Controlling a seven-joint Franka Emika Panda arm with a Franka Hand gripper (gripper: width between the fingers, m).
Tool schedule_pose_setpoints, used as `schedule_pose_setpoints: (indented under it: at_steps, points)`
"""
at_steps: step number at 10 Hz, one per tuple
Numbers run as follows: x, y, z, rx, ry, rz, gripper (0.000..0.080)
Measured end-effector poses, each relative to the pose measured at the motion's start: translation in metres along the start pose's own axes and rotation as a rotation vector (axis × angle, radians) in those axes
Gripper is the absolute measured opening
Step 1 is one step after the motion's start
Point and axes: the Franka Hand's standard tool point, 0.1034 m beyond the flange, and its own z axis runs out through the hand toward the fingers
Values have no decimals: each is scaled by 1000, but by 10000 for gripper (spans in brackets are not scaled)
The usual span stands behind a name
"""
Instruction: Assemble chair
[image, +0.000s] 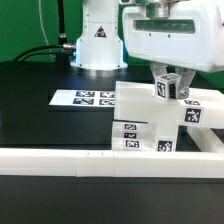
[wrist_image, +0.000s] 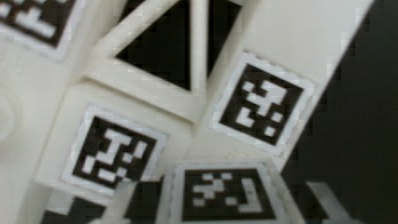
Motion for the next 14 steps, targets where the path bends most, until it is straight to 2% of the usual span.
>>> schedule_pose_setpoints:
  at_steps: [1, 2, 3, 4, 5, 6, 9, 10, 12, 14]
  points:
    - [0, 0, 0, 0, 0, -22, 319]
    - [1, 1, 0, -1, 0, -59, 319]
    - [5, 2, 0, -3, 1, -87, 503]
    - [7, 2, 0, -6, 1, -126, 503]
    - [4, 2, 0, -12, -3, -189, 618]
    - [-3, 1, 1, -15, -6, -214, 640]
    - [-1, 2, 1, -17, -8, -443, 648]
    - [-1, 2, -1, -32, -21, -593, 649]
    - [3, 1, -6, -36, -24, -808, 649]
    - [8, 2, -9, -64, -36, -1054, 649]
